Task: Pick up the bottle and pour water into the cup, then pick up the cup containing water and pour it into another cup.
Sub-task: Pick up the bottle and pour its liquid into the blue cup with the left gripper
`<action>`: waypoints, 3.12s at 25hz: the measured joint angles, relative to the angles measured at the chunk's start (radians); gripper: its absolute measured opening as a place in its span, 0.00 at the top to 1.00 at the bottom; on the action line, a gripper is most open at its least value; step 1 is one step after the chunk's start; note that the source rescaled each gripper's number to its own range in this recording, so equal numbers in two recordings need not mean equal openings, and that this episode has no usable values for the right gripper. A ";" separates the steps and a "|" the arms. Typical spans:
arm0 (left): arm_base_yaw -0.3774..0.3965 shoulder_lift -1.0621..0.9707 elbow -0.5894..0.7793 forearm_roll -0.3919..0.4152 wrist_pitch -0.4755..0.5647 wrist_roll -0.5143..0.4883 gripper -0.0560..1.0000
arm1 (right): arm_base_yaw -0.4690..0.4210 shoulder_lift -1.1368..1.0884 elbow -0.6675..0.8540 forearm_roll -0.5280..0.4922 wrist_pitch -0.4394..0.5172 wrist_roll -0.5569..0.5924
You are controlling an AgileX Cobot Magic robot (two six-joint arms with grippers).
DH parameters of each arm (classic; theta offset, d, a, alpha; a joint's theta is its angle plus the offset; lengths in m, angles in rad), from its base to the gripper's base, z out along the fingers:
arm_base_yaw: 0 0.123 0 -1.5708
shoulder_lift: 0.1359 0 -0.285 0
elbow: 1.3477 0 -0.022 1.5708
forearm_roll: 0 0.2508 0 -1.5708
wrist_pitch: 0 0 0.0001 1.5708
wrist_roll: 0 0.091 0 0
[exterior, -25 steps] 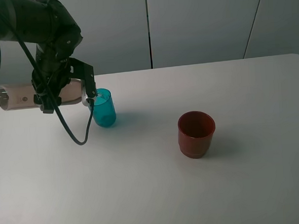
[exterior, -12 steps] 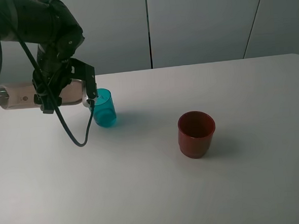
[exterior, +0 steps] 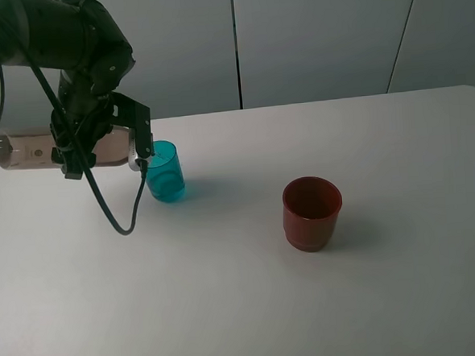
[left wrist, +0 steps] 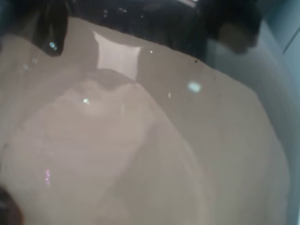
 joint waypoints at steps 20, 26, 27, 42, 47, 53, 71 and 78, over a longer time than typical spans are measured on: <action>-0.018 0.000 -0.042 0.027 0.004 0.064 0.92 | 0.000 0.000 0.000 0.000 0.000 0.000; -0.026 0.000 -0.042 0.036 0.007 0.080 0.92 | 0.000 0.000 0.000 0.000 0.000 0.000; -0.030 0.000 -0.042 0.038 0.007 0.084 0.92 | 0.000 0.000 0.000 0.000 0.000 0.000; -0.041 0.000 -0.042 0.067 0.007 0.101 0.92 | 0.000 0.000 0.000 0.000 0.000 0.000; -0.041 0.001 -0.042 0.093 0.007 0.101 0.92 | 0.000 0.000 0.000 0.000 0.000 0.000; -0.050 0.001 -0.042 0.142 0.007 0.114 0.92 | 0.000 0.000 0.000 0.000 0.000 0.000; -0.081 0.001 -0.042 0.219 0.007 0.151 0.92 | 0.000 0.000 0.000 0.000 0.000 0.000; -0.081 0.001 -0.042 0.238 0.007 0.169 0.92 | 0.000 0.000 0.000 0.000 0.000 0.000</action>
